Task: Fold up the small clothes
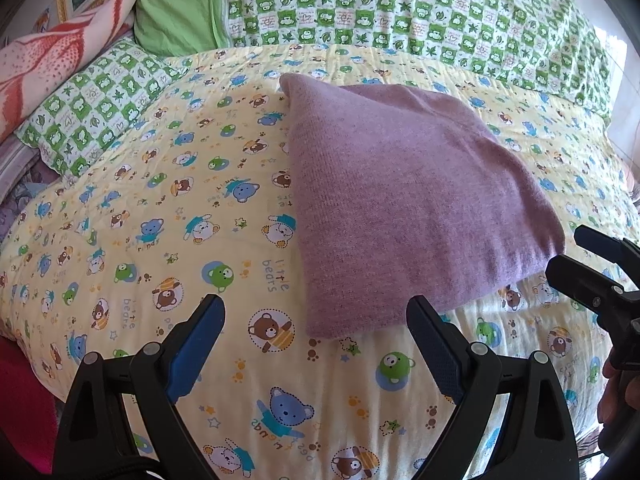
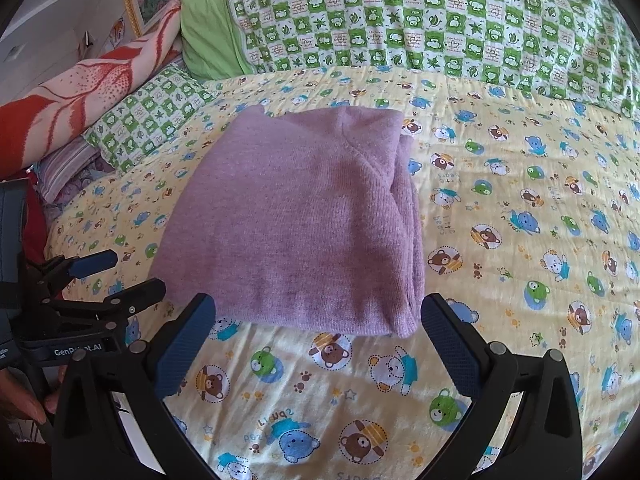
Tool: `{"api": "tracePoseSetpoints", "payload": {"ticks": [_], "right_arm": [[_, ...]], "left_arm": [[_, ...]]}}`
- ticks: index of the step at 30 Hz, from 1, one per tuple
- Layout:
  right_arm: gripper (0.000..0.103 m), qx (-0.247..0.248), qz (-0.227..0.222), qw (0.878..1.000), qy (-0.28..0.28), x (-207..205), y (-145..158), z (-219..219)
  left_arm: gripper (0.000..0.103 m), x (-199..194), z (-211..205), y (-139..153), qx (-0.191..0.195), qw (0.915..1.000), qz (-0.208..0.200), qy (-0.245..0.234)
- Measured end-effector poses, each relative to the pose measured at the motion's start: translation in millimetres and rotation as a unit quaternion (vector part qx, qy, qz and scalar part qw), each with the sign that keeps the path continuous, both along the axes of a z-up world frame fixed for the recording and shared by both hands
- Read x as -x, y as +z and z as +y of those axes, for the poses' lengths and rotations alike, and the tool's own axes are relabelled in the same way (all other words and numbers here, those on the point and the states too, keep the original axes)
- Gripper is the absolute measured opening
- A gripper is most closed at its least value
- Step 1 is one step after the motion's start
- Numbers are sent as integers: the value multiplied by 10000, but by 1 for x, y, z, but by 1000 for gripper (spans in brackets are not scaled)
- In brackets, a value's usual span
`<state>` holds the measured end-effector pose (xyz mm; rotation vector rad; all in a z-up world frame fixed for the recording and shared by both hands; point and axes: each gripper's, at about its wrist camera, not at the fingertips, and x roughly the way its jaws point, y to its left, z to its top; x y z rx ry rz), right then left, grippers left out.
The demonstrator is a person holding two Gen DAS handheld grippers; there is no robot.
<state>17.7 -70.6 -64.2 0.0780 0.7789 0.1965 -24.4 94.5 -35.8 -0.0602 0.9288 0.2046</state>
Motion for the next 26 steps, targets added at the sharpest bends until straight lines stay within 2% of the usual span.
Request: {"api": "tracePoseSetpoints", "payload": {"ticks": [17,26], "right_arm": [[102,-49,-49,10000,-69,-5,8,-5],[102,-105,-30,9999,-116,-10,7,-8]], "left_arm": [[93,-1,5,9,69,9999,-108,46],[93,-5,9,8,170,9998,-11,87]]}}
